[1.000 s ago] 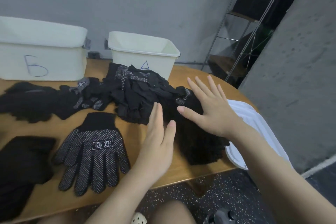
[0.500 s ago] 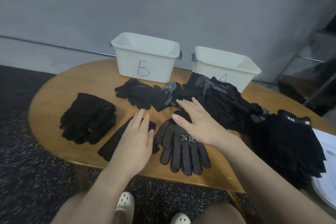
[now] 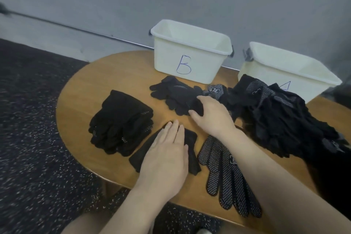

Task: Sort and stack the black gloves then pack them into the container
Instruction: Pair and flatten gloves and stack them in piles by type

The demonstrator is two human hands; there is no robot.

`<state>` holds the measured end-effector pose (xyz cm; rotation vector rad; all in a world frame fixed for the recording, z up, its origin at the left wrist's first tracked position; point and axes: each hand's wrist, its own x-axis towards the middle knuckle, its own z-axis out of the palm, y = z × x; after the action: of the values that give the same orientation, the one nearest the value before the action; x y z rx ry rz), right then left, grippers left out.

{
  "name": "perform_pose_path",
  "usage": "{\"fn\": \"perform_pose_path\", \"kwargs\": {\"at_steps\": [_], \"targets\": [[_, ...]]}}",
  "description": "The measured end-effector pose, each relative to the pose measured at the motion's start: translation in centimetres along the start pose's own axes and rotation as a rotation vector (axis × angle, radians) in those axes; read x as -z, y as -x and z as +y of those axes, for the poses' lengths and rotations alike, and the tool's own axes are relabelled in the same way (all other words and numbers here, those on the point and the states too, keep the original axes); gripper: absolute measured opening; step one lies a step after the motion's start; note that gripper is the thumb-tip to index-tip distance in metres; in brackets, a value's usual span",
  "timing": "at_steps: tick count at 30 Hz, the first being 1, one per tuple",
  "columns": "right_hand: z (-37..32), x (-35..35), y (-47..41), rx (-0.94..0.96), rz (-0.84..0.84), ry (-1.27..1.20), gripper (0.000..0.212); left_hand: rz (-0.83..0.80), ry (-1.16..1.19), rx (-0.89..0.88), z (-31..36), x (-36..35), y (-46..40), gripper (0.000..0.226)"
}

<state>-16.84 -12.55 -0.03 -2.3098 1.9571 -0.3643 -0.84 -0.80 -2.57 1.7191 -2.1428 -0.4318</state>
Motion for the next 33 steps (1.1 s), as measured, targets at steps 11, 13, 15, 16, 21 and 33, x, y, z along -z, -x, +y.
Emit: {"fn": "perform_pose_path", "kwargs": {"at_steps": [11,13,15,16,21,33], "targets": [[0.8,-0.2,-1.5,-0.048,0.145,-0.048,0.024,0.04,-0.011,-0.009,0.5,0.0,-0.9,0.058],[0.8,0.5,-1.6,-0.082,0.218,-0.203,0.023,0.032,-0.01,-0.011,0.5,0.0,-0.9,0.058],[0.6,2.0,-1.4,-0.101,0.277,-0.313,0.024,0.023,-0.003,-0.006,0.5,0.1,-0.8,0.058],[0.3,3.0,-1.3,-0.112,0.291,-0.356,0.025,0.024,0.004,-0.006,0.5,0.1,-0.8,0.058],[-0.3,7.7,-0.1,-0.136,0.274,-0.586,0.035,0.237,0.276,-0.037,1.4,1.3,-1.4,0.056],[2.1,14.5,10.5,-0.125,0.078,-0.568,0.02,0.357,1.102,-0.052,6.9,0.7,-3.8,0.079]]}}
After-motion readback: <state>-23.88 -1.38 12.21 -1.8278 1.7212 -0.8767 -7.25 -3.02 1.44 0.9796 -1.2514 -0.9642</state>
